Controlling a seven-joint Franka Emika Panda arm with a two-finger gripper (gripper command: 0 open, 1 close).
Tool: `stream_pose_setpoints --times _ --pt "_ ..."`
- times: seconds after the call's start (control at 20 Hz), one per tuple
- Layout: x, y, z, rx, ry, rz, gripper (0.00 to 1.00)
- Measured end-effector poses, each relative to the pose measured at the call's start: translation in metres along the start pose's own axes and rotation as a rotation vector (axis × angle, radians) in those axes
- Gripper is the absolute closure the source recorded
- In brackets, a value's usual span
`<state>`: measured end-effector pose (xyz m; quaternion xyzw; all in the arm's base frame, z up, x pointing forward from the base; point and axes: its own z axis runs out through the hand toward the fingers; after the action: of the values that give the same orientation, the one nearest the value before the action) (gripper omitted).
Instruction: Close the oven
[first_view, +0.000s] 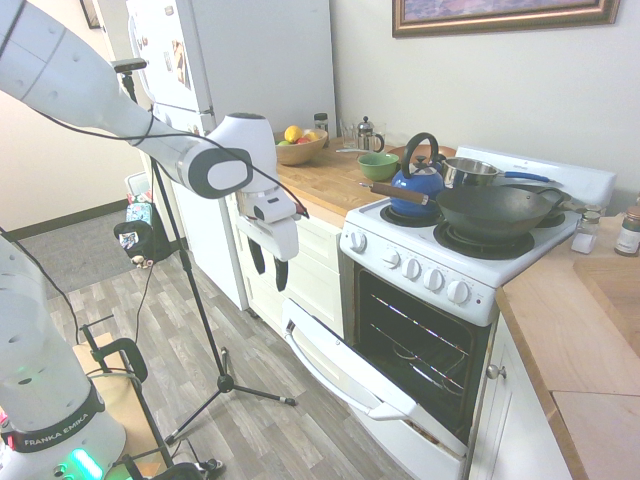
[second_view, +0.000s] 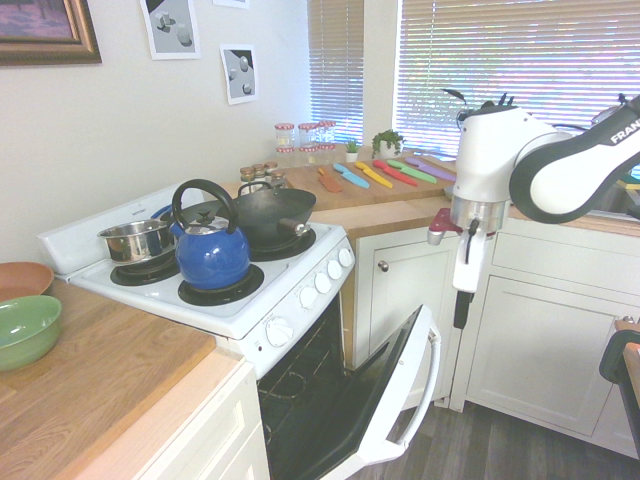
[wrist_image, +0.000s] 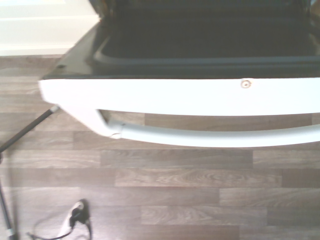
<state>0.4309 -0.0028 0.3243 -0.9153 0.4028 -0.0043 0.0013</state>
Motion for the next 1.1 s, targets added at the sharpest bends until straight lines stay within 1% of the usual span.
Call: stream_pose_setpoints --times 0.3,0.6,0.85,1.0,1.1 --pt "0.006 0.009 0.082 0.004 -0.024 0.001 0.0" --pt "0.01 0.011 0.144 0.028 -0.017 -0.009 0.0" --pt "0.019 0.002 0.181 0.058 0.005 -0.03 0.0" --pt "0.031 -0.01 0.188 0.074 0.023 -0.049 0.0" --pt "0.041 -0.016 0.19 0.083 0.031 -0.043 0.0"
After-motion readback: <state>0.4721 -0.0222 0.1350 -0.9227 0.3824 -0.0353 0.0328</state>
